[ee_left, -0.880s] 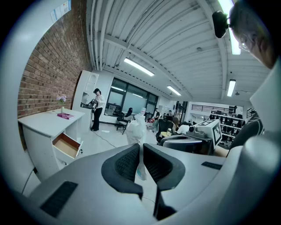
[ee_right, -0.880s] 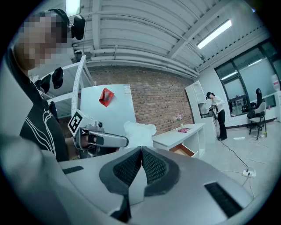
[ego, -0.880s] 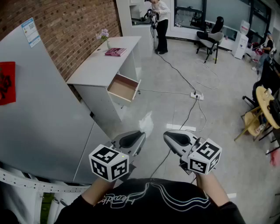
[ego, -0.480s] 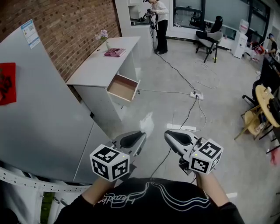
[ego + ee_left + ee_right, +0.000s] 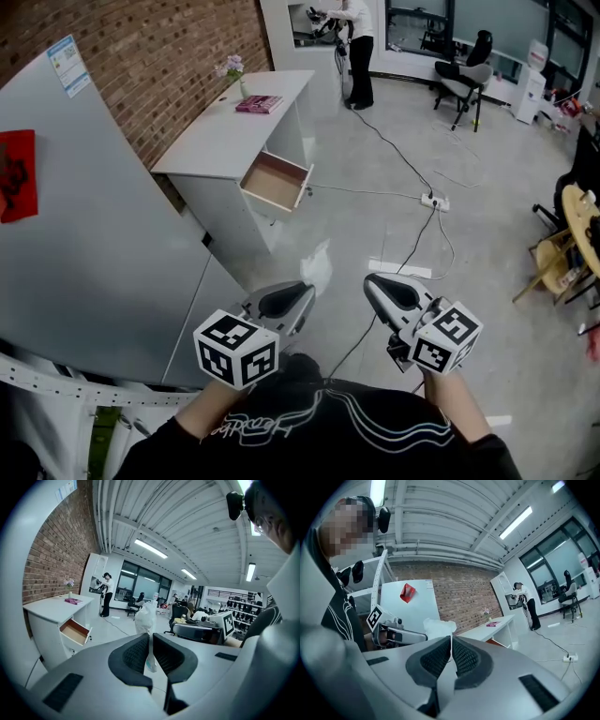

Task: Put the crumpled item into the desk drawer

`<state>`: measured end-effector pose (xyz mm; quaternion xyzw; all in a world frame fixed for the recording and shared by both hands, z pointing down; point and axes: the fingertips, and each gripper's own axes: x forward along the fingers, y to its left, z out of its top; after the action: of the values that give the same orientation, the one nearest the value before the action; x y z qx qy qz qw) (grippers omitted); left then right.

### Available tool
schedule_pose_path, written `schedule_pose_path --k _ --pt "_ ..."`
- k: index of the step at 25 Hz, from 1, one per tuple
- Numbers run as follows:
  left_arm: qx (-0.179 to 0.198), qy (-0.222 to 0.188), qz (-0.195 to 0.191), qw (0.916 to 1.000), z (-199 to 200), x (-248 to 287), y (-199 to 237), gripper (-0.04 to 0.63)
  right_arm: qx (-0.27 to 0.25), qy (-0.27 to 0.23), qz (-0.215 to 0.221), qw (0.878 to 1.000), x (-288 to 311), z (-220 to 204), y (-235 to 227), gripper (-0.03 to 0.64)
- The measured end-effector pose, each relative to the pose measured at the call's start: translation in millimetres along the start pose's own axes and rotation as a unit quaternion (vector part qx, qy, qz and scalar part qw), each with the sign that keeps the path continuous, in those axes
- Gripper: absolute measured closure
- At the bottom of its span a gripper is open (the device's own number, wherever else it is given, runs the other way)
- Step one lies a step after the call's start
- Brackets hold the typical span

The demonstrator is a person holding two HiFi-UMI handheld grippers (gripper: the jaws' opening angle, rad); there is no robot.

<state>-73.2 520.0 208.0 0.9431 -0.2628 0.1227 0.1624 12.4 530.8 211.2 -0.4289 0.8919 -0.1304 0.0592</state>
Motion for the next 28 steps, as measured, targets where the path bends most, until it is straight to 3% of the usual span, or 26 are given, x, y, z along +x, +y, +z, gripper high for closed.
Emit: schedule_pose_path --k 7,15,22,28 --pt "-0.009 0.005 -0.002 0.9999 -5.6 20.2 37.3 0.554 0.011 0.004 -0.007 1.0 29.4 -13.9 -27.1 0.574" --pt "-0.036 0.014 -0.018 0.9991 0.5 80.3 113.8 0.553 0.035 0.017 -0.032 0.999 87.7 -25.0 -95.3 0.574" --pt "-0.08 0.041 -0.017 0.9958 20.3 165.1 229.5 0.553 0.054 0.057 -0.047 0.996 189.3 -28.0 -197.5 0.573" --pt "-0.111 0.064 -0.002 0.9918 41.0 240.6 359.2 0.553 0.074 0.086 -0.046 0.992 304.7 -29.0 -296.3 0.574"
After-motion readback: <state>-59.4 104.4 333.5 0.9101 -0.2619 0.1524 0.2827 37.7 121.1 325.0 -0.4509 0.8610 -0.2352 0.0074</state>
